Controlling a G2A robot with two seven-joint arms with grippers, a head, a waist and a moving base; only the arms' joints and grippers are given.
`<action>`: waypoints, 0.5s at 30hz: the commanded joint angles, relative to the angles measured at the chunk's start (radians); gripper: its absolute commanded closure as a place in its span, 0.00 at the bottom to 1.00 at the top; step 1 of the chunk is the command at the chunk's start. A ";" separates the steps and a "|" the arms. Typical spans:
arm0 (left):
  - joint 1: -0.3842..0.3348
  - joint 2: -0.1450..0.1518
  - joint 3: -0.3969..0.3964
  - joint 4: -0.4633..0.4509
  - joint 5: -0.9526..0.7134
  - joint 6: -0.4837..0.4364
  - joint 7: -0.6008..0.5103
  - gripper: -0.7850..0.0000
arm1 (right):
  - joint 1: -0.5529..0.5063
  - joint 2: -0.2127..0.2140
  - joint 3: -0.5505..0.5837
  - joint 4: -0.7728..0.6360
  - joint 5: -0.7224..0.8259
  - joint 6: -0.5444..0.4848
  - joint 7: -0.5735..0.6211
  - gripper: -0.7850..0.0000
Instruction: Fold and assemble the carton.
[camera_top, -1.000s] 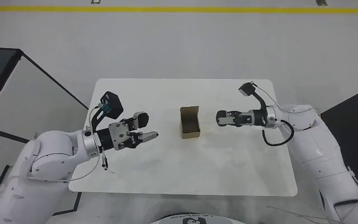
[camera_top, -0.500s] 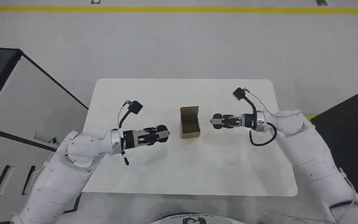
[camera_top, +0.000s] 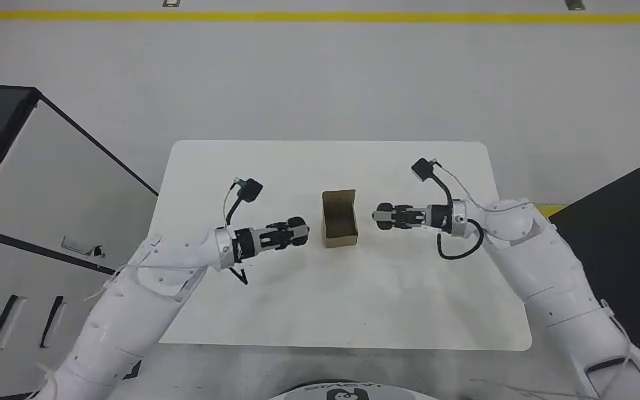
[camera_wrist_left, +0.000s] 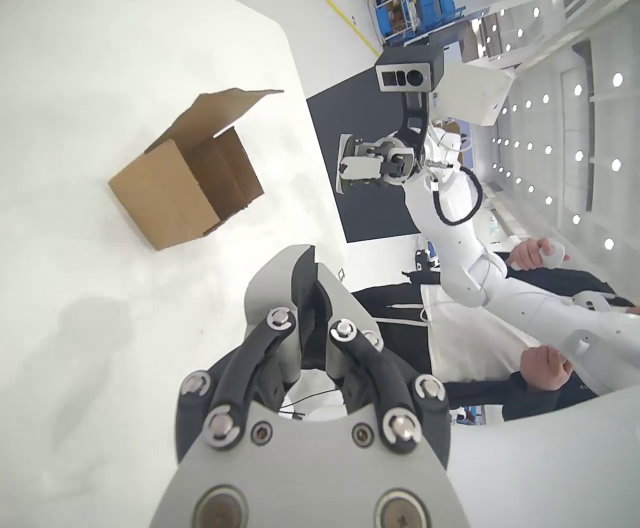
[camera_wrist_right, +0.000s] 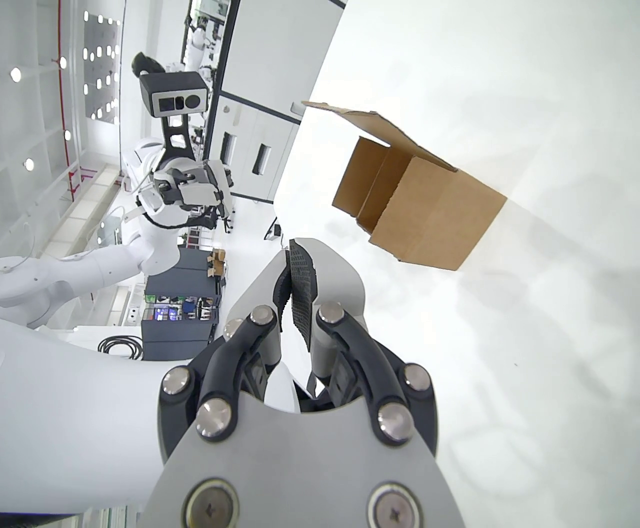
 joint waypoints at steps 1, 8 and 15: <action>-0.051 -0.015 0.056 0.049 -0.010 0.010 0.012 1.00 | 0.008 -0.006 -0.013 0.016 0.002 0.015 -0.020 1.00; -0.146 -0.044 0.135 0.163 0.008 0.057 0.039 1.00 | 0.034 -0.022 -0.049 0.064 0.001 0.042 -0.052 1.00; -0.142 -0.044 0.136 0.170 0.020 0.060 0.052 1.00 | 0.034 -0.022 -0.049 0.064 0.001 0.042 -0.052 1.00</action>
